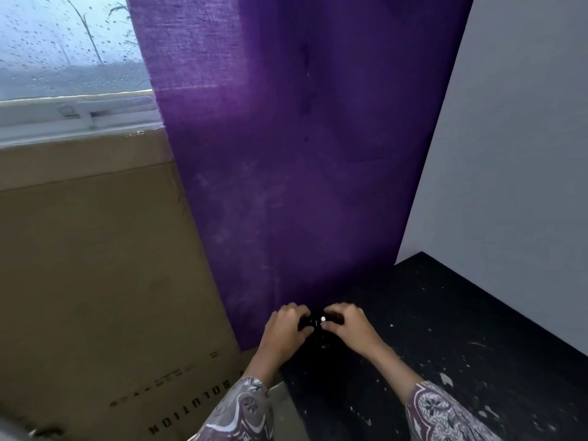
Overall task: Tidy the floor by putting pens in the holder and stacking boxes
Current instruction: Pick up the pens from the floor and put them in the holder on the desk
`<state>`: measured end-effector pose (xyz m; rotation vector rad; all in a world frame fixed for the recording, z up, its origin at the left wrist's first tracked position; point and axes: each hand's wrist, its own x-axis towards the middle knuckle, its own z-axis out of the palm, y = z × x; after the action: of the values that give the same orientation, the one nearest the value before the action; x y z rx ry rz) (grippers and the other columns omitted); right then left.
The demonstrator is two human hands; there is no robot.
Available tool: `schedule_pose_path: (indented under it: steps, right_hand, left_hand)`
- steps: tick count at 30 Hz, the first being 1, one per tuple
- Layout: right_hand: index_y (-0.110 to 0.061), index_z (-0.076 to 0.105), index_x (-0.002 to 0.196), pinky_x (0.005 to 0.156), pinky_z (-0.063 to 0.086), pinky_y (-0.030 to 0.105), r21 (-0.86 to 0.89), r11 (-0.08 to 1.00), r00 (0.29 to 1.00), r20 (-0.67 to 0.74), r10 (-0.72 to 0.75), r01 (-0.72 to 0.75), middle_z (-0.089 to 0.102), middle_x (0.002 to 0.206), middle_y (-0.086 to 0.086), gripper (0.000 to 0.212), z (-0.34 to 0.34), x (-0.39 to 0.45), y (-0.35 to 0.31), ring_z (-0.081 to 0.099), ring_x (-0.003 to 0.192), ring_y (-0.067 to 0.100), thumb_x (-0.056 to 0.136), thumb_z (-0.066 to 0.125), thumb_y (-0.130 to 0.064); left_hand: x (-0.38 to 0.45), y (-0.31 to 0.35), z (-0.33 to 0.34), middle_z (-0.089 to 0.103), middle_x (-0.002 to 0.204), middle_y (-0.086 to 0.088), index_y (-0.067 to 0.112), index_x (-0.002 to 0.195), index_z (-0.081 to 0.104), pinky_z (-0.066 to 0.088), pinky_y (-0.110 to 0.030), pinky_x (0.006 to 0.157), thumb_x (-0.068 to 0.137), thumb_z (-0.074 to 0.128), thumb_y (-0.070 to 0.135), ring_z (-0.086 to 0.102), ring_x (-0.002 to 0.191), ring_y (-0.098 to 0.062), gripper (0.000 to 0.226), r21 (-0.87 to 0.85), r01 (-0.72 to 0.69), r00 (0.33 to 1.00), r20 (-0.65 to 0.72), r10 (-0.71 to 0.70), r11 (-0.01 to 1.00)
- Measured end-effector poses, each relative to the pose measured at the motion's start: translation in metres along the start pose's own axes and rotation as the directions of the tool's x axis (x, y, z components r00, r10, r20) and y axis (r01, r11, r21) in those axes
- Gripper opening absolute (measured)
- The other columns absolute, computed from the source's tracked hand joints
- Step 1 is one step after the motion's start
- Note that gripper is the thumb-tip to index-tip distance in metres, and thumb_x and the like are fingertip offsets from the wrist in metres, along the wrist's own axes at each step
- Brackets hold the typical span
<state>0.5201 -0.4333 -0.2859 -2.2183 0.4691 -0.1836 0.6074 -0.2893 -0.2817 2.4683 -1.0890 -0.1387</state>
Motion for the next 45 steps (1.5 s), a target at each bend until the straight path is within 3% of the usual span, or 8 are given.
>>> schedule_pose_path:
  steps: [5,11,14,19,25,34,38,45]
  right_hand:
    - [-0.017,0.059,0.117,0.105,0.037,0.034,-0.056,0.995,0.983,-0.155,-0.096,0.088,0.054,0.122,-0.001,0.033,0.007,-0.026,-0.018,0.042,0.115,0.012,0.085,0.064,-0.023]
    - [-0.014,0.06,0.115,0.102,0.036,0.029,-0.062,0.982,0.958,-0.22,-0.186,0.176,0.054,0.121,0.001,0.03,0.024,-0.069,-0.053,0.043,0.116,0.012,0.085,0.063,-0.019]
    - [-0.01,0.06,0.115,0.097,0.033,0.021,-0.034,0.98,0.956,-0.215,-0.197,0.194,0.055,0.12,0.002,0.03,0.04,-0.101,-0.077,0.042,0.115,0.01,0.086,0.063,-0.017]
    - [-0.01,0.06,0.113,0.09,0.04,0.024,0.011,0.979,0.96,-0.199,-0.195,0.201,0.057,0.116,0.004,0.029,0.083,-0.164,-0.113,0.05,0.111,0.018,0.085,0.063,-0.017]
    - [-0.008,0.062,0.111,0.09,0.04,0.028,0.017,0.975,0.96,-0.177,-0.215,0.221,0.06,0.115,0.007,0.03,0.144,-0.241,-0.15,0.051,0.11,0.022,0.083,0.065,-0.017]
    - [-0.008,0.061,0.114,0.099,0.036,0.03,0.047,0.971,0.971,0.022,-0.236,0.235,0.059,0.12,0.008,0.033,0.242,-0.354,-0.194,0.049,0.117,0.021,0.084,0.065,-0.019]
    - [-0.01,0.059,0.116,0.099,0.037,0.031,0.059,0.97,0.96,0.141,-0.243,0.236,0.057,0.121,0.005,0.033,0.285,-0.383,-0.2,0.047,0.119,0.018,0.085,0.062,-0.02]
    - [-0.013,0.061,0.113,0.097,0.034,0.026,0.023,0.968,0.914,0.325,-0.243,0.249,0.058,0.121,0.005,0.029,0.357,-0.408,-0.18,0.046,0.122,0.019,0.084,0.063,-0.02]
  left_hand:
    - [-0.033,-0.007,-0.015,0.056,0.12,-0.002,0.017,0.126,0.05,0.044,-0.034,0.097,0.086,0.06,0.03,0.053,0.112,-0.019,0.043,-0.023,0.019,1.0,-0.01,-0.019,1.0]
    - [-0.091,-0.011,-0.041,0.057,0.121,-0.004,0.014,0.126,0.05,0.044,-0.036,0.095,0.084,0.061,0.034,0.054,0.112,-0.021,0.047,-0.036,0.035,0.998,-0.042,-0.037,0.999]
    - [-0.135,-0.018,-0.059,0.06,0.117,-0.005,0.013,0.12,0.054,0.045,-0.038,0.094,0.084,0.062,0.035,0.057,0.109,-0.022,0.043,-0.042,0.05,0.998,-0.028,-0.051,0.998]
    - [-0.226,-0.039,-0.082,0.061,0.114,-0.008,0.011,0.112,0.058,0.045,-0.037,0.093,0.084,0.062,0.034,0.058,0.108,-0.024,0.036,-0.006,0.081,0.997,-0.006,-0.081,0.997]
    - [-0.347,-0.073,-0.104,0.059,0.119,-0.012,0.007,0.115,0.054,0.043,-0.037,0.095,0.084,0.062,0.038,0.055,0.113,-0.026,0.045,0.067,0.168,0.986,-0.015,-0.167,0.984]
    - [-0.533,-0.126,-0.113,0.057,0.121,-0.013,0.008,0.117,0.051,0.045,-0.039,0.094,0.082,0.064,0.04,0.054,0.113,-0.028,0.049,-0.003,0.416,0.909,0.027,-0.416,0.909]
    - [-0.592,-0.144,-0.113,0.054,0.131,-0.009,0.011,0.128,0.048,0.042,-0.037,0.101,0.084,0.063,0.039,0.051,0.121,-0.026,0.054,-0.047,0.537,0.843,0.013,-0.537,0.842]
    - [-0.667,-0.172,-0.077,0.052,0.132,-0.009,0.011,0.128,0.048,0.043,-0.035,0.099,0.085,0.062,0.035,0.05,0.12,-0.025,0.052,-0.121,0.715,0.697,0.042,-0.716,0.689]
